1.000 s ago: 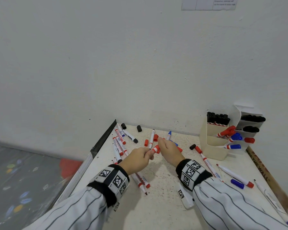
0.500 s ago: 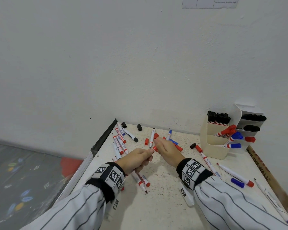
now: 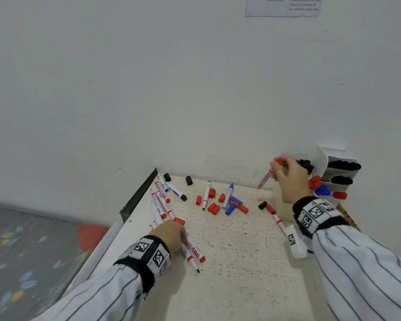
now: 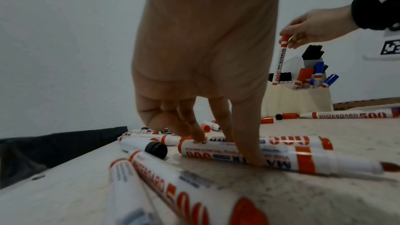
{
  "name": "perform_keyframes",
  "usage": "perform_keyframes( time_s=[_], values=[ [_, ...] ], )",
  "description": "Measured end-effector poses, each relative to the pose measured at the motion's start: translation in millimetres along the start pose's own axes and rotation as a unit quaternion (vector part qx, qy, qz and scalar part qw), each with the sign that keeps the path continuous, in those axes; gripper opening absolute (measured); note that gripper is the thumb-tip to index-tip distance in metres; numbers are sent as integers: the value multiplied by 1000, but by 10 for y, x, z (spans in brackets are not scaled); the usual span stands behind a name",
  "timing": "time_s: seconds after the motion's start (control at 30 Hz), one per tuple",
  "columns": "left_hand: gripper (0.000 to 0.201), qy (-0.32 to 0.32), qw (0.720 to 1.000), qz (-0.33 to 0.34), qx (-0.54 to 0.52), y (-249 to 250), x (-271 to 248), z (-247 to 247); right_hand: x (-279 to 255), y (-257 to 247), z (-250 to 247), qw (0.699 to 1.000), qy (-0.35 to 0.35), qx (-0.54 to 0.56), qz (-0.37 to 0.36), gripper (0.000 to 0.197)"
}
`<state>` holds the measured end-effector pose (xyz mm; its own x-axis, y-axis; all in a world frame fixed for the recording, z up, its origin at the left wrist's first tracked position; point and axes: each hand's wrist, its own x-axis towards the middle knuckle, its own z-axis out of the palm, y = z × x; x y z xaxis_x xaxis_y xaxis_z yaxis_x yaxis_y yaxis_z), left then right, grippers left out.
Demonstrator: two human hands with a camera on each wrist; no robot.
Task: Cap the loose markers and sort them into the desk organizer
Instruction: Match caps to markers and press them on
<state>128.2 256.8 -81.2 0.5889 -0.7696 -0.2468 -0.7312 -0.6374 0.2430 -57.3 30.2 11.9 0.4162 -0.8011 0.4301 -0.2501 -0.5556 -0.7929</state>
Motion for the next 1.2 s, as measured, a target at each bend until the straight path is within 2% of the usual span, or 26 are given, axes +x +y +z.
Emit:
perform_keyframes(
  time_s=[0.07,0.13,0.23,0.4,0.5,0.57,0.67,0.8,0.93,1.13,1.2],
  values=[
    [13,19,999,3,29,31,-5,12,98,70,-253,998,51,-26,0,25],
    [15,-1,998,27,48,49,5,-16,175,149,-478,993,102,-62,-5,24],
    [18,-15,999,42,20,86,76,13,233,273,-678,984,132,-121,13,25],
    [30,-10,999,42,-25,145,149,58,230,458,-703,979,79,-186,38,24],
    [26,-21,997,44,-53,195,165,72,224,514,-658,976,87,-195,46,25],
    [24,-1,996,31,-85,211,209,80,213,540,-612,977,99,-185,51,17],
    [22,-23,991,39,-123,241,236,34,235,618,-563,973,87,-208,53,10],
    [22,8,984,29,-177,273,236,12,214,709,-531,940,9,-333,73,21],
    [21,-3,976,1,-219,271,228,17,182,713,-516,902,-30,-423,82,38],
    [22,-12,969,-22,-244,235,203,-13,145,666,-431,888,-84,-434,128,53],
    [21,-7,966,-24,-256,227,190,-24,133,644,-387,874,-98,-456,136,59]
  ],
)
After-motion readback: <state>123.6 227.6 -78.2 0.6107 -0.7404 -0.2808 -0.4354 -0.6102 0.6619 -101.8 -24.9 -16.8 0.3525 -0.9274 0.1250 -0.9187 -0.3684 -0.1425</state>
